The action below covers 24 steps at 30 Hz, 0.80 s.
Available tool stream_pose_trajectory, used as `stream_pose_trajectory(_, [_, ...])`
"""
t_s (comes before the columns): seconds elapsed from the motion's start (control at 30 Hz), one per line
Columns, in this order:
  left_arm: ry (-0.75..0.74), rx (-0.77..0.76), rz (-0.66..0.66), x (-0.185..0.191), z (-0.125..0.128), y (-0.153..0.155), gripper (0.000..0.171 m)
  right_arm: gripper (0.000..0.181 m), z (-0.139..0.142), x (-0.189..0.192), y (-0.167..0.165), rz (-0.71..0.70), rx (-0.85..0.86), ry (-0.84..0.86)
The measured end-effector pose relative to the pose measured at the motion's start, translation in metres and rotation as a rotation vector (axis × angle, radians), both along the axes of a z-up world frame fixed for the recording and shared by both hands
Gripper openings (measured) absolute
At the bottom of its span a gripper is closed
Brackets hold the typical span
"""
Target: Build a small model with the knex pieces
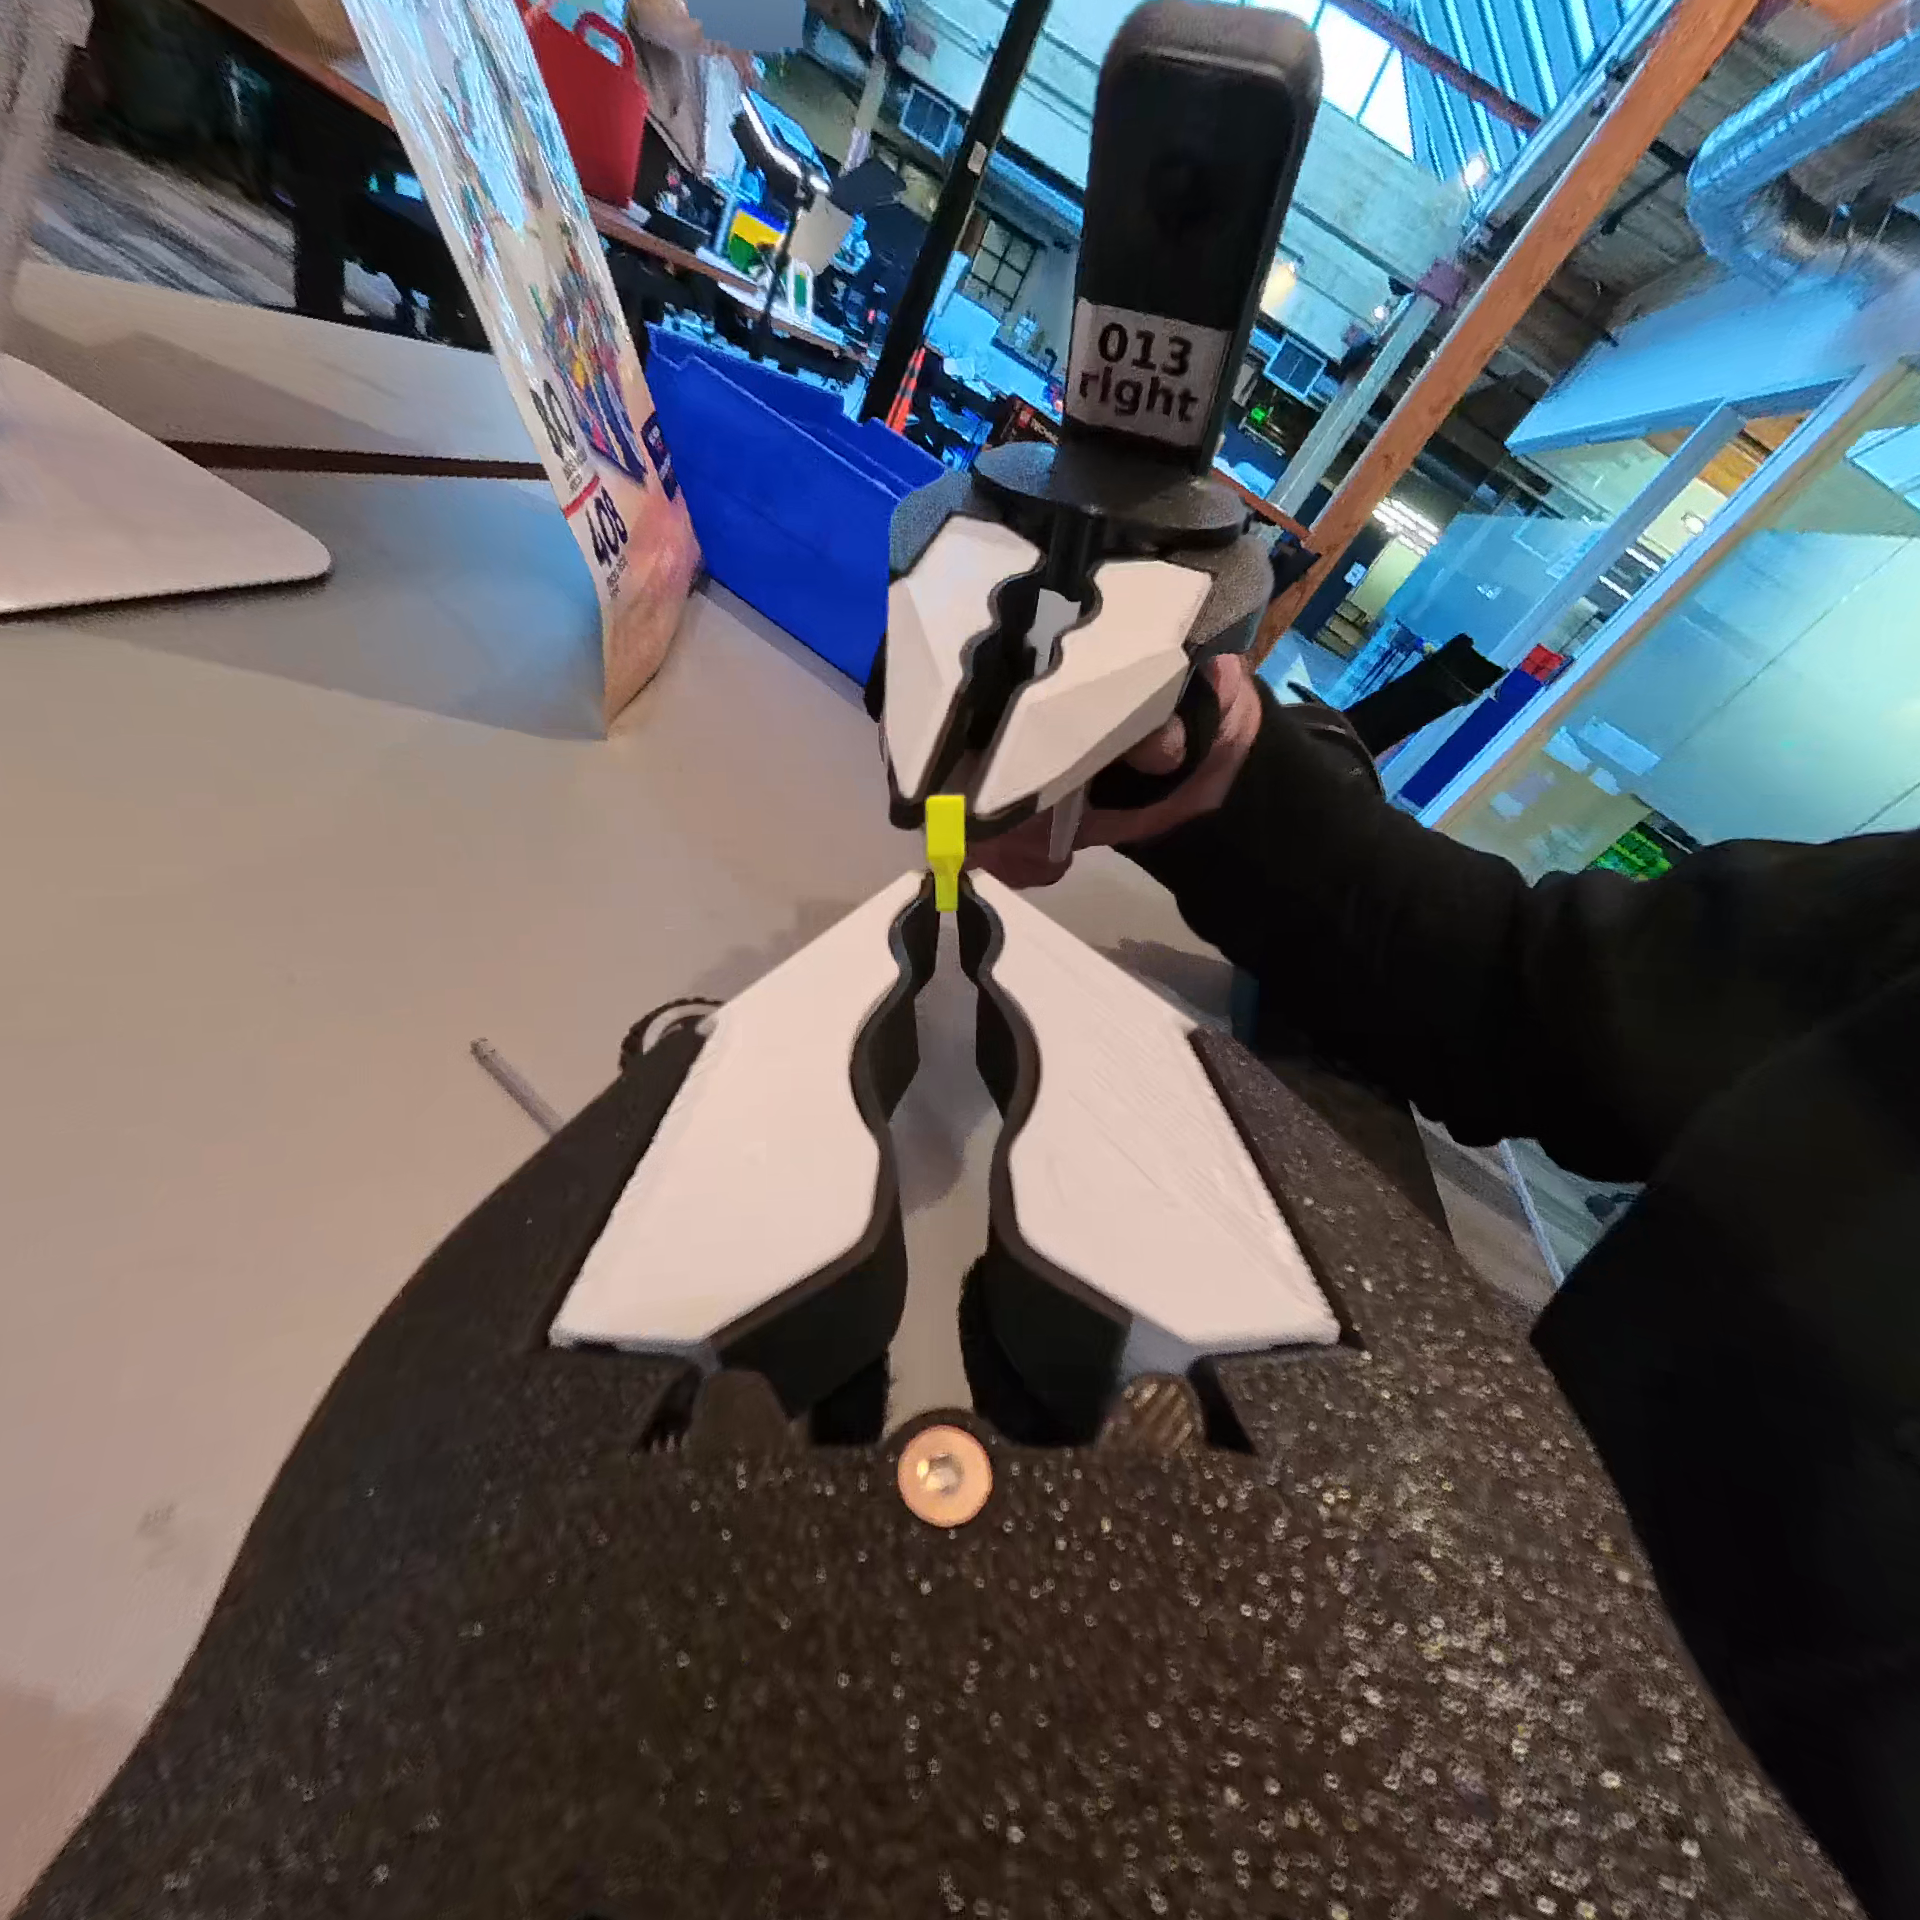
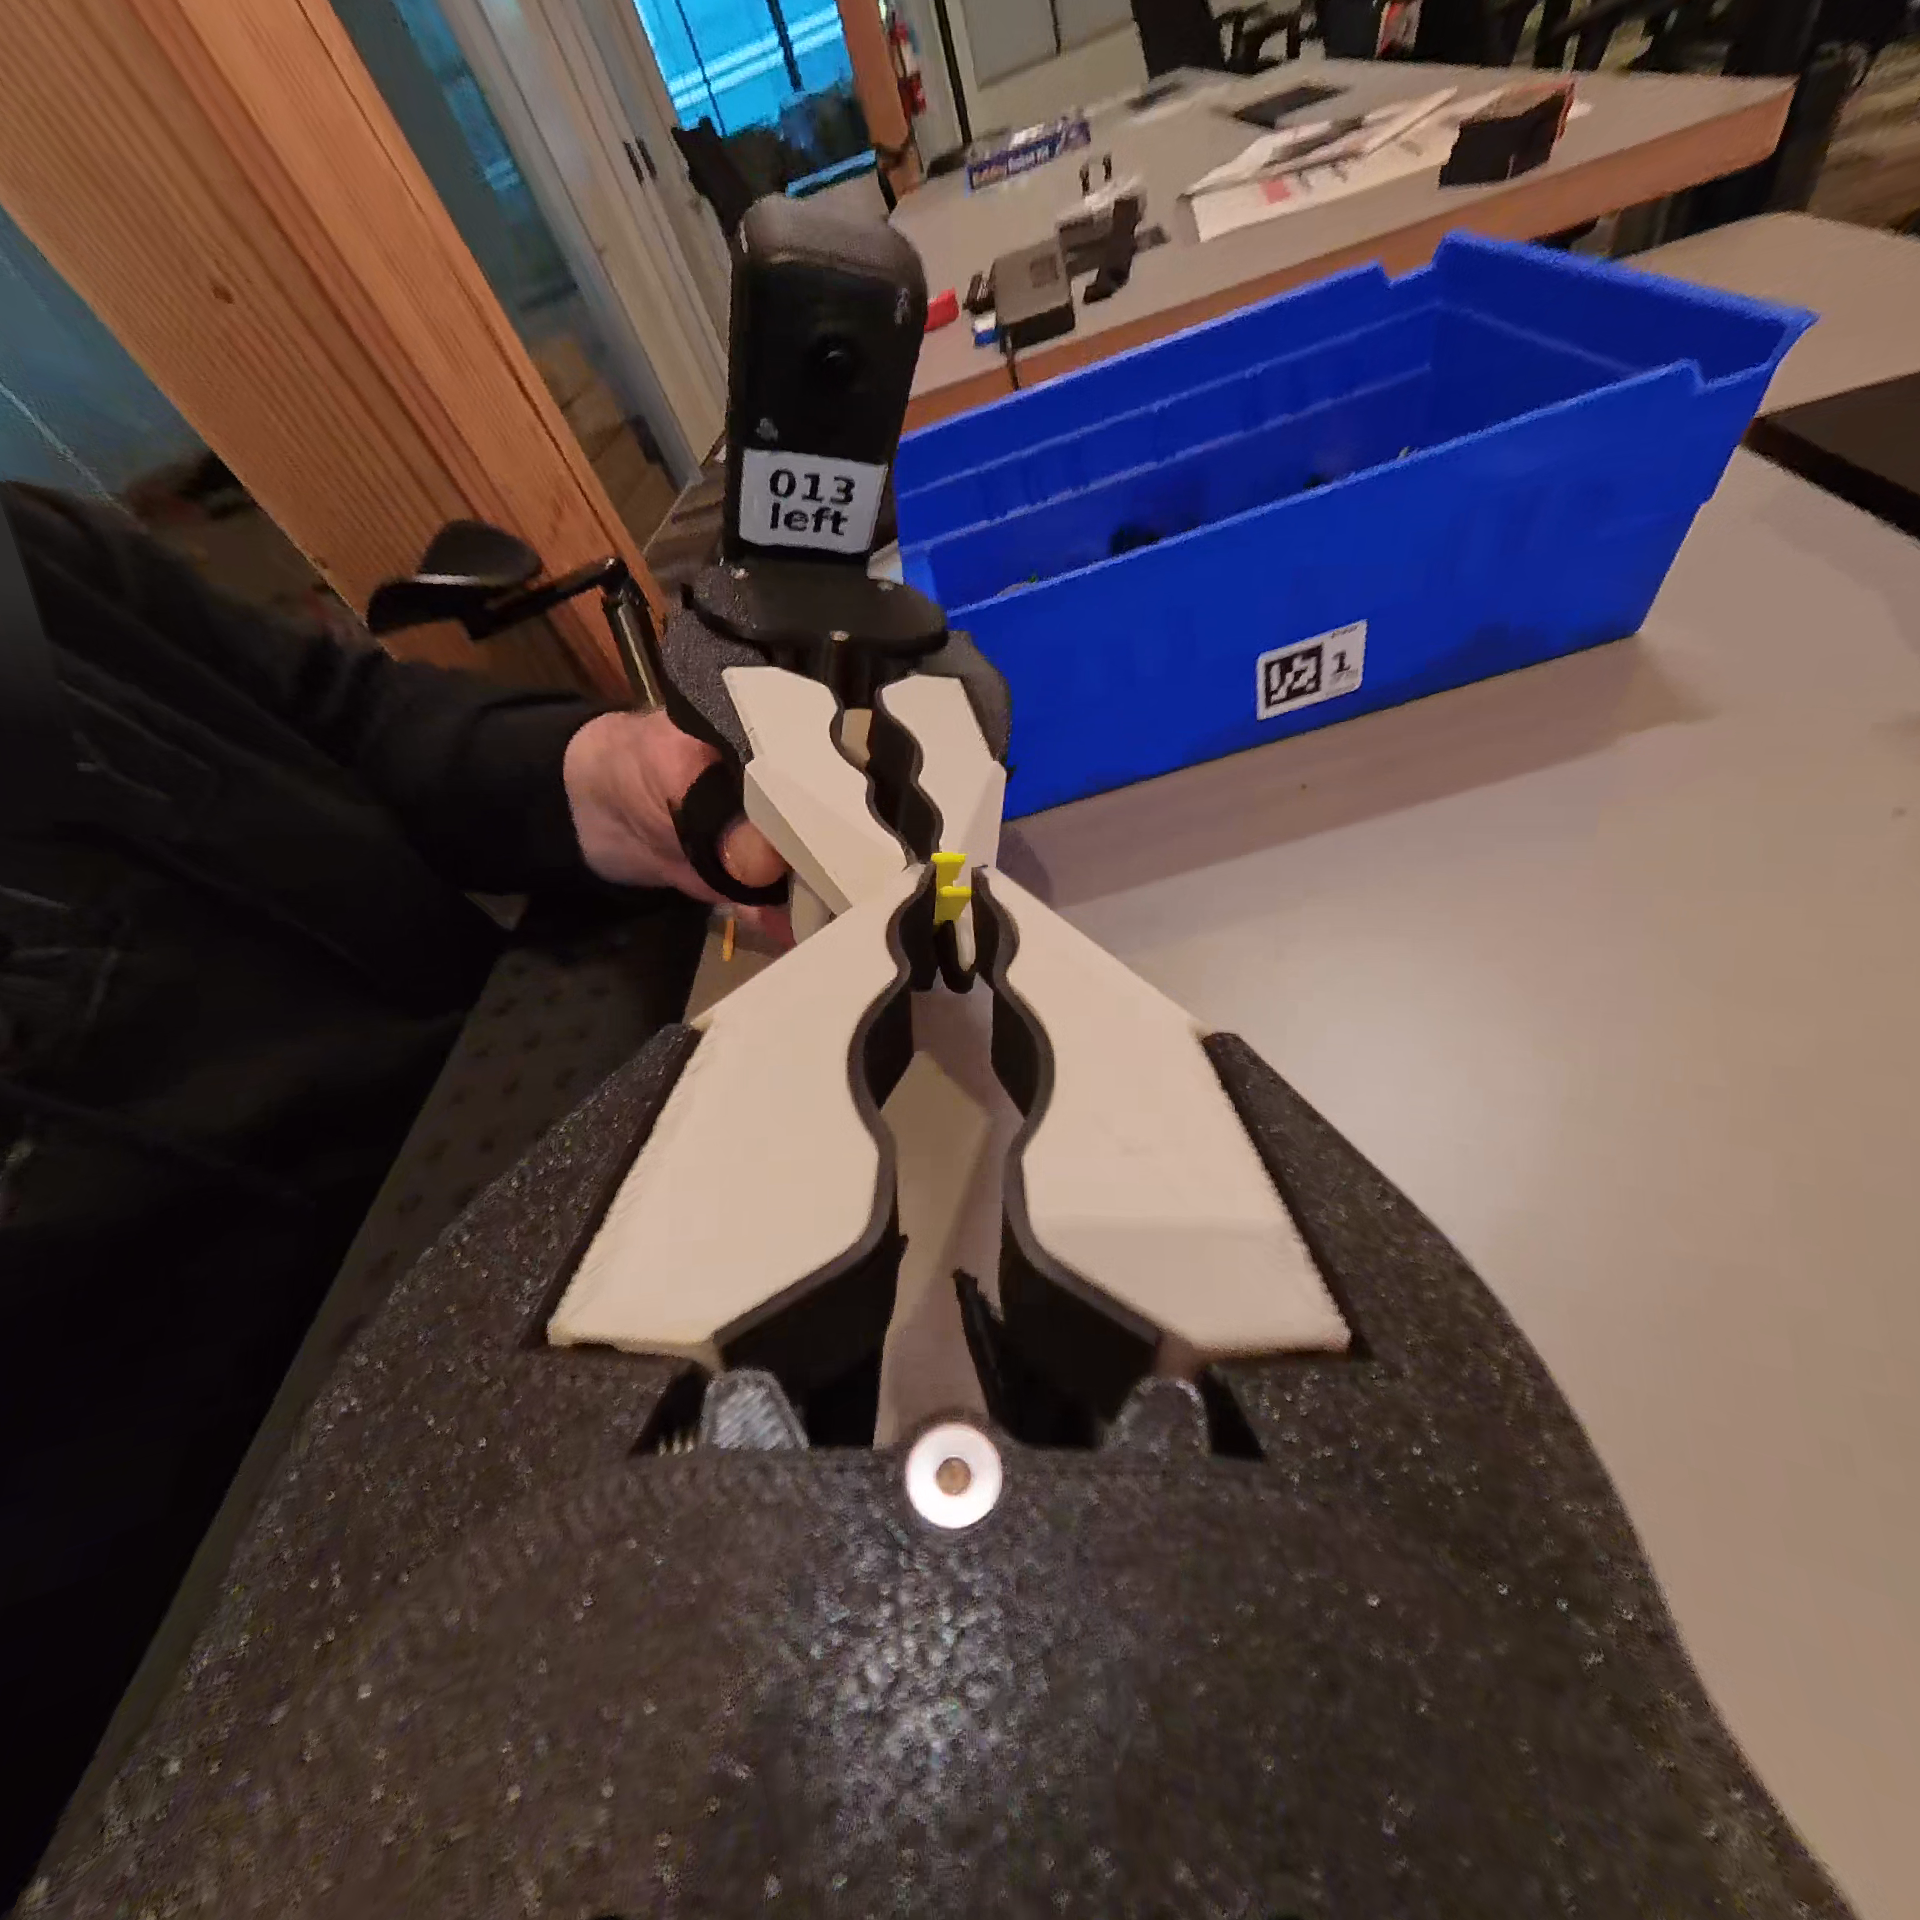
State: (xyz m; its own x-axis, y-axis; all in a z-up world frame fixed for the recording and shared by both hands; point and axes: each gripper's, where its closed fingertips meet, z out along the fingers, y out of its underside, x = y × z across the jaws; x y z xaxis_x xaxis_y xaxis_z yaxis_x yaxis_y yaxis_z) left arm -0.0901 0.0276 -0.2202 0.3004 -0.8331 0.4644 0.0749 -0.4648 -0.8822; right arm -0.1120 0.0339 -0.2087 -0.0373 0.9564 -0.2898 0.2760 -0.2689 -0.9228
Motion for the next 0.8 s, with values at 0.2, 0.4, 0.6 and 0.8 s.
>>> stream_pose_trajectory(0.2, [0.023, -0.002, 0.025, -0.003, -0.004, 0.005, 0.001, 0.006, -0.006, -0.002, 0.002, 0.002, 0.024, -0.046])
stream_pose_trajectory(0.4, [0.277, 0.009, 0.132, -0.012, -0.038, 0.019, 0.011, 0.005, -0.033, -0.003, 0.04, -0.192, 0.167, -0.219])
stream_pose_trajectory(0.6, [0.687, 0.132, 0.186, -0.015, -0.084, 0.026, 0.009, 0.005, -0.085, -0.003, 0.062, -0.272, 0.162, -0.363])
stream_pose_trajectory(0.8, [0.777, 0.145, 0.215, -0.019, -0.096, 0.035, 0.005, 0.005, -0.105, -0.003, 0.069, -0.298, 0.18, -0.438])
